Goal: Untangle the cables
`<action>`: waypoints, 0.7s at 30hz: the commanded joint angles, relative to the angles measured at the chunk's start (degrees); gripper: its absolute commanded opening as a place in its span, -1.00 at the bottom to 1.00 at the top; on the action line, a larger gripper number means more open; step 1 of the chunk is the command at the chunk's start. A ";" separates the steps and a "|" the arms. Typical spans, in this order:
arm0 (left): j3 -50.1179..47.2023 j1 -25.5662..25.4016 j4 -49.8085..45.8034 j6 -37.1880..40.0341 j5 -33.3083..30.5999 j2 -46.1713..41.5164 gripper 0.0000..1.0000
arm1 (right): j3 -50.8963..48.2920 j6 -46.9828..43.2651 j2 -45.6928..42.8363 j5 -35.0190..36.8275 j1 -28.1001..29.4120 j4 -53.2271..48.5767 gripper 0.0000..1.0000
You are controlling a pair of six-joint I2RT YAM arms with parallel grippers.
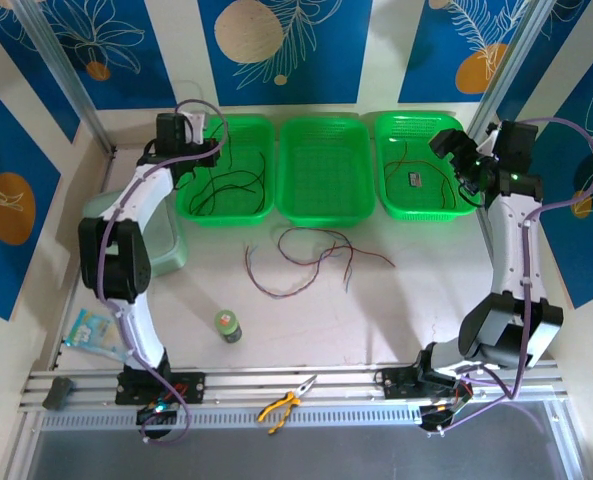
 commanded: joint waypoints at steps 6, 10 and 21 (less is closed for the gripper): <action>6.35 -0.72 -7.32 -7.84 7.25 7.13 -1.00 | -3.60 -0.39 -3.85 -1.23 0.94 -2.16 0.90; 9.91 -2.04 -13.75 -4.25 7.02 10.30 -0.24 | -4.65 -0.27 -5.17 -0.81 1.30 -2.84 0.90; 12.62 -4.17 -21.02 2.07 0.05 10.27 0.99 | -10.68 2.29 -8.97 1.89 6.41 -0.94 0.90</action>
